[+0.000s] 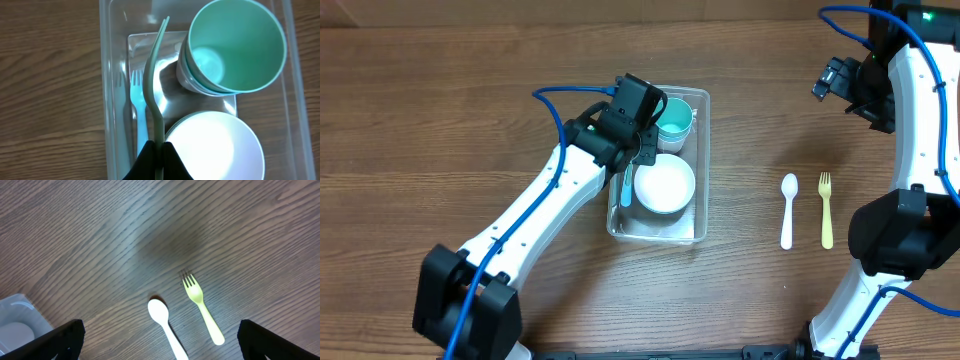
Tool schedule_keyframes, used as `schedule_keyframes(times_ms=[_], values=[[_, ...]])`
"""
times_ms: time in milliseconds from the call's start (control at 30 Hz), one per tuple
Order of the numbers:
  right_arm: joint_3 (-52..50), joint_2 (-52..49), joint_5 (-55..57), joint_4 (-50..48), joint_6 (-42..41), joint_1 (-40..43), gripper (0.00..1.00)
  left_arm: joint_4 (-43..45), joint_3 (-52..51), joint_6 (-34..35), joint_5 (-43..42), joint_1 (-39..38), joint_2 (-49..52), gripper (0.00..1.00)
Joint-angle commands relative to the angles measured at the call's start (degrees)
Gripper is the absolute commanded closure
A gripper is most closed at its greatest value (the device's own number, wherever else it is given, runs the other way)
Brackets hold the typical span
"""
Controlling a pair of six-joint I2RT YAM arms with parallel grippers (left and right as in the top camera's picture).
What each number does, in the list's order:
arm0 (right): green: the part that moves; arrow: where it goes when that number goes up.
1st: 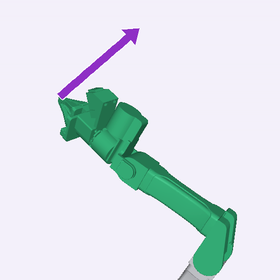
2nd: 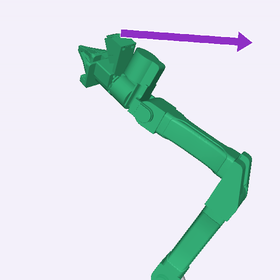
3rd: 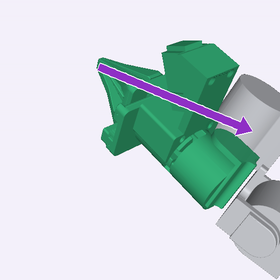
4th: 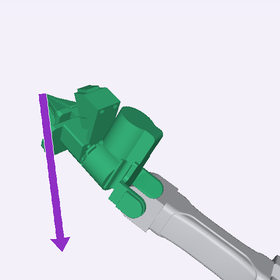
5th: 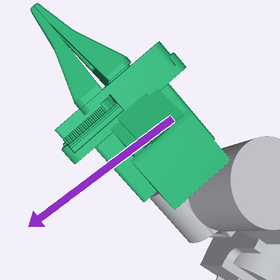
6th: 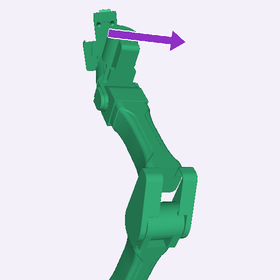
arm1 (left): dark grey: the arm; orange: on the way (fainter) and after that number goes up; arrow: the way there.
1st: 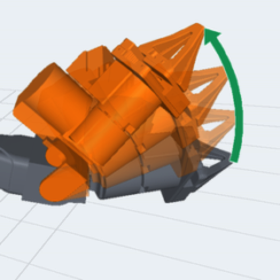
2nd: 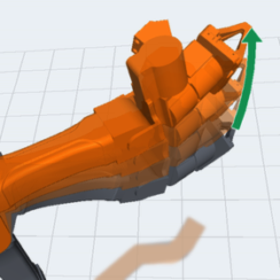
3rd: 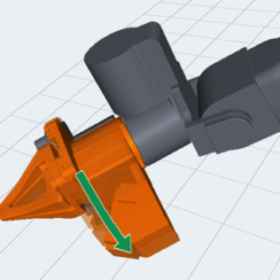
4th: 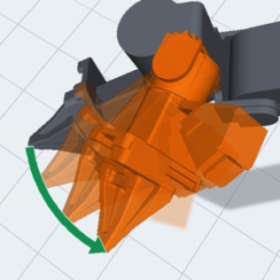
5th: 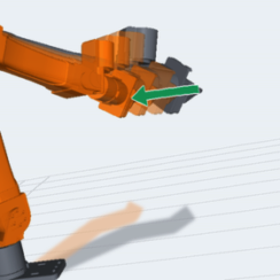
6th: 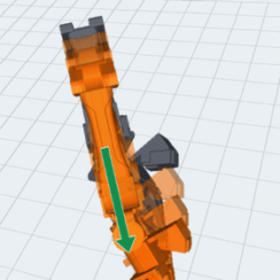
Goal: Pack container
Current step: 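Lower the white fork into the container's left side and open the left gripper, then raise the left gripper away and reach the right gripper to the white spoon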
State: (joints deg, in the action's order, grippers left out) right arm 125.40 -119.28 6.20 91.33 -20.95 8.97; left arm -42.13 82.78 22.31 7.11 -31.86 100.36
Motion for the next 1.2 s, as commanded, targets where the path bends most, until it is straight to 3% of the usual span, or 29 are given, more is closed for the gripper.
schedule_keyframes(times_ms=[0, 33, 67, 167, 367, 433, 567, 700, 1033, 1167], values=[[1.38, 2.16, 0.17, -0.17, -0.31, -0.04, 0.00, 0.57, 0.57, 0.42, 0.96, -0.02, 1.62, 0.64], [1.38, 2.16, 0.17, -0.17, -0.31, -0.04, 0.00, 0.79, 0.57, 0.42, 1.01, -0.02, 1.62, 0.53], [1.38, 2.16, 0.17, -0.17, -0.31, -0.04, 0.00, 1.11, 0.59, 0.42, 1.01, 0.00, 1.60, 0.49], [1.38, 2.16, 0.17, -0.20, -0.31, -0.04, 0.00, 2.60, 0.79, 0.42, 1.03, 0.48, 1.36, 0.42], [1.38, 2.16, 0.17, -0.20, -0.31, -0.04, 0.00, -0.87, 6.78, 0.48, 3.06, 4.31, -1.68, 0.41], [1.38, 2.16, 0.17, -0.20, -0.31, -0.04, 0.00, -4.20, 10.19, 3.28, 5.44, 7.98, -3.06, 0.41], [1.38, 2.16, 0.17, -0.20, -0.31, -0.04, 0.00, -9.53, 12.07, 8.02, 4.20, 16.28, -4.35, 0.32], [1.38, 2.16, 0.17, -0.17, -0.31, -0.04, 0.00, -14.32, 12.04, 8.00, 3.74, 24.59, -4.15, 0.00], [1.38, 2.16, 0.11, -0.28, -0.33, -0.04, 0.00, -16.79, 12.04, 7.96, 3.76, 27.82, -4.15, 0.00], [1.38, 2.16, -9.07, 2.56, 1.14, -0.04, 0.00, -16.79, 12.04, 7.96, 3.76, 27.82, -4.15, 0.00]])
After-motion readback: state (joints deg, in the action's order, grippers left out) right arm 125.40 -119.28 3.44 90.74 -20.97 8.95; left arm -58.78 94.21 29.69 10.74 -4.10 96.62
